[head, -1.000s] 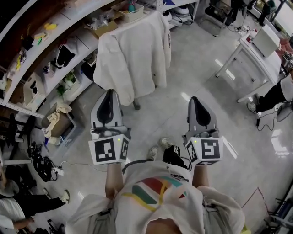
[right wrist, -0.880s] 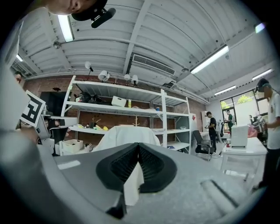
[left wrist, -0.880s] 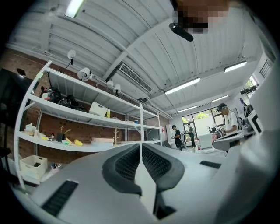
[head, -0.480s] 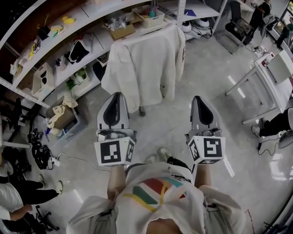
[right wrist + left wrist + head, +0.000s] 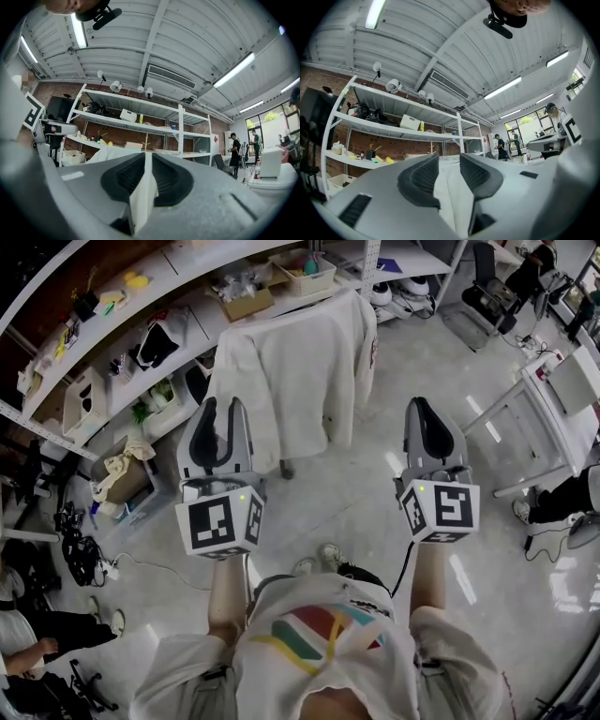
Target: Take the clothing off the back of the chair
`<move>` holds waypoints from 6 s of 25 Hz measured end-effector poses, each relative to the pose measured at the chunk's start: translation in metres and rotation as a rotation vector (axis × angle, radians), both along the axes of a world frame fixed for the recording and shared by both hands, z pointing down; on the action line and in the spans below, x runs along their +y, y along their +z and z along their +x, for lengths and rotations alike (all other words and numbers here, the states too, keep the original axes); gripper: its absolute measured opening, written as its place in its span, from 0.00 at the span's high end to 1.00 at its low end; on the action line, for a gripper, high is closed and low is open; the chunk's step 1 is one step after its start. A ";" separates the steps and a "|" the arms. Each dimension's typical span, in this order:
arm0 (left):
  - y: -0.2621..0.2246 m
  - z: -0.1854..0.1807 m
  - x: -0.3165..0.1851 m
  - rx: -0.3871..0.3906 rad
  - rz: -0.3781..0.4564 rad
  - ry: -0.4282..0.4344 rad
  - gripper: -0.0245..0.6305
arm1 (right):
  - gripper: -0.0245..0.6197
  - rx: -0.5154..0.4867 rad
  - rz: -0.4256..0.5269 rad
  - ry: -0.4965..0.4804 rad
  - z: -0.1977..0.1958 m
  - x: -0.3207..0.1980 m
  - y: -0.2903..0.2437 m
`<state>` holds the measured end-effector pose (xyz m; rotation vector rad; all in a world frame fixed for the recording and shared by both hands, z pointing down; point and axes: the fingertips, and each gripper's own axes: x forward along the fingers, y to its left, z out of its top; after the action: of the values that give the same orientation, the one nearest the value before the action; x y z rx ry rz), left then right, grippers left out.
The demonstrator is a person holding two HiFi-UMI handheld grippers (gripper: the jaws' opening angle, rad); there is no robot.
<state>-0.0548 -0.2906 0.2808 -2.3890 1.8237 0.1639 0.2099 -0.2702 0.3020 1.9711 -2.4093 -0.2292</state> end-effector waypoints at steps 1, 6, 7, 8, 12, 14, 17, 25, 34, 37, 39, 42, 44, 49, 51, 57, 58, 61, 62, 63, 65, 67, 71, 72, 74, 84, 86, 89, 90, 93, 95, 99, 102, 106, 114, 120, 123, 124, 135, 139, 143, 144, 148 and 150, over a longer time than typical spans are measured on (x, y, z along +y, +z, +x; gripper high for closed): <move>0.000 0.001 -0.009 -0.009 -0.003 0.006 0.75 | 0.84 0.003 0.009 -0.016 0.003 -0.010 -0.006; 0.018 0.000 -0.065 -0.040 -0.082 0.003 0.61 | 0.67 -0.002 0.022 -0.045 0.024 -0.078 -0.023; 0.025 -0.002 -0.077 -0.030 -0.112 0.004 0.60 | 0.66 0.002 0.011 -0.044 0.028 -0.096 -0.023; 0.032 -0.003 -0.089 -0.020 -0.143 0.004 0.59 | 0.64 0.012 -0.006 -0.043 0.030 -0.115 -0.021; 0.053 -0.004 -0.122 -0.010 -0.237 -0.004 0.58 | 0.61 0.061 -0.120 -0.043 0.037 -0.180 -0.007; 0.057 -0.001 -0.132 0.004 -0.265 0.000 0.58 | 0.61 0.071 -0.165 -0.042 0.039 -0.207 0.001; 0.067 -0.001 -0.144 -0.007 -0.309 -0.009 0.57 | 0.61 0.100 -0.241 -0.047 0.039 -0.240 0.021; 0.097 -0.004 -0.166 -0.082 -0.401 -0.077 0.56 | 0.61 0.258 -0.384 -0.032 0.042 -0.299 0.076; 0.113 -0.009 -0.176 -0.131 -0.438 -0.106 0.56 | 0.64 0.302 -0.466 -0.042 0.034 -0.329 0.121; 0.113 -0.016 -0.175 -0.136 -0.441 -0.126 0.75 | 0.84 0.315 -0.481 -0.020 0.034 -0.335 0.123; 0.110 -0.019 -0.175 -0.136 -0.434 -0.133 0.87 | 0.95 0.329 -0.485 -0.009 0.034 -0.337 0.122; 0.108 -0.022 -0.176 -0.141 -0.428 -0.138 0.90 | 0.95 0.310 -0.498 -0.013 0.035 -0.335 0.122; 0.108 -0.026 -0.177 -0.134 -0.426 -0.138 0.90 | 0.95 0.307 -0.498 -0.012 0.036 -0.331 0.122; 0.103 -0.036 -0.180 -0.127 -0.406 -0.142 0.90 | 0.95 0.313 -0.491 -0.038 0.037 -0.318 0.119; 0.101 -0.040 -0.181 -0.129 -0.399 -0.147 0.90 | 0.95 0.315 -0.485 -0.045 0.036 -0.313 0.118; 0.098 -0.060 -0.181 -0.135 -0.393 -0.170 0.90 | 0.95 0.292 -0.462 -0.045 0.027 -0.292 0.113; 0.098 -0.065 -0.181 -0.133 -0.395 -0.177 0.90 | 0.95 0.288 -0.455 -0.042 0.025 -0.287 0.112; 0.095 -0.080 -0.183 -0.132 -0.396 -0.200 0.90 | 0.95 0.284 -0.435 -0.029 0.018 -0.275 0.108; 0.095 -0.086 -0.184 -0.134 -0.396 -0.210 0.90 | 0.95 0.285 -0.430 -0.028 0.014 -0.271 0.106; 0.094 -0.091 -0.184 -0.136 -0.396 -0.220 0.90 | 0.95 0.288 -0.426 -0.030 0.011 -0.267 0.105; 0.095 -0.101 -0.185 -0.136 -0.396 -0.240 0.90 | 0.95 0.298 -0.417 -0.037 0.005 -0.257 0.104; 0.095 -0.112 -0.185 -0.136 -0.393 -0.258 0.90 | 0.95 0.310 -0.408 -0.045 -0.002 -0.247 0.103; 0.092 -0.138 -0.187 -0.154 -0.383 -0.298 0.91 | 0.95 0.321 -0.392 -0.060 -0.019 -0.232 0.099; 0.092 -0.145 -0.187 -0.157 -0.383 -0.309 0.91 | 0.95 0.320 -0.387 -0.065 -0.024 -0.229 0.097; 0.091 -0.157 -0.188 -0.159 -0.384 -0.329 0.92 | 0.95 0.318 -0.377 -0.077 -0.033 -0.223 0.094; 0.088 -0.190 -0.193 -0.170 -0.387 -0.382 0.92 | 0.95 0.301 -0.354 -0.092 -0.060 -0.204 0.087; 0.088 -0.192 -0.194 -0.165 -0.383 -0.382 0.92 | 0.95 0.299 -0.352 -0.085 -0.062 -0.203 0.087; 0.085 -0.196 -0.195 -0.169 -0.370 -0.382 0.92 | 0.95 0.300 -0.343 -0.068 -0.065 -0.204 0.085; 0.085 -0.196 -0.195 -0.169 -0.366 -0.382 0.92 | 0.95 0.303 -0.340 -0.063 -0.065 -0.204 0.085; 0.085 -0.197 -0.194 -0.156 -0.361 -0.385 0.93 | 0.95 0.312 -0.332 -0.051 -0.063 -0.203 0.083; 0.081 -0.197 -0.194 -0.147 -0.358 -0.384 0.93 | 0.95 0.317 -0.323 -0.044 -0.064 -0.200 0.077; 0.063 -0.199 -0.189 -0.144 -0.322 -0.398 0.93 | 0.95 0.334 -0.286 -0.020 -0.062 -0.201 0.057; 0.043 -0.198 -0.183 -0.141 -0.275 -0.409 0.93 | 0.95 0.328 -0.238 -0.008 -0.059 -0.200 0.035; 0.009 -0.197 -0.175 -0.142 -0.218 -0.410 0.93 | 0.95 0.324 -0.175 0.004 -0.057 -0.195 -0.001; -0.085 -0.205 -0.150 -0.158 -0.054 -0.440 0.93 | 0.95 0.348 -0.004 0.013 -0.060 -0.181 -0.094; -0.162 -0.204 -0.123 -0.140 0.056 -0.446 0.93 | 0.95 0.333 0.141 0.024 -0.065 -0.158 -0.177; -0.204 -0.200 -0.107 -0.105 0.113 -0.417 0.93 | 0.95 0.322 0.212 0.026 -0.065 -0.143 -0.218; -0.217 -0.198 -0.102 -0.088 0.128 -0.399 0.93 | 0.95 0.315 0.236 0.025 -0.064 -0.137 -0.231; -0.345 -0.171 -0.041 -0.110 0.333 -0.332 0.93 | 0.95 0.342 0.479 0.026 -0.072 -0.073 -0.361; -0.385 -0.155 -0.017 -0.109 0.385 -0.290 0.93 | 0.95 0.328 0.562 0.021 -0.077 -0.048 -0.403; -0.405 -0.125 0.009 -0.133 0.428 -0.235 0.93 | 0.95 0.300 0.602 -0.006 -0.082 -0.025 -0.416; -0.409 -0.119 0.015 -0.133 0.443 -0.220 0.93 | 0.95 0.288 0.614 -0.017 -0.084 -0.019 -0.418; -0.403 -0.104 0.038 -0.130 0.475 -0.144 0.93 | 0.95 0.266 0.646 -0.062 -0.093 0.002 -0.410; -0.388 -0.093 0.051 -0.122 0.479 -0.113 0.93 | 0.95 0.266 0.645 -0.091 -0.095 0.013 -0.396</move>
<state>-0.1483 -0.2395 -0.1068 -1.9216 1.6336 0.3858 0.1147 -0.2573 -0.0943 1.8449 -2.4326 -1.3216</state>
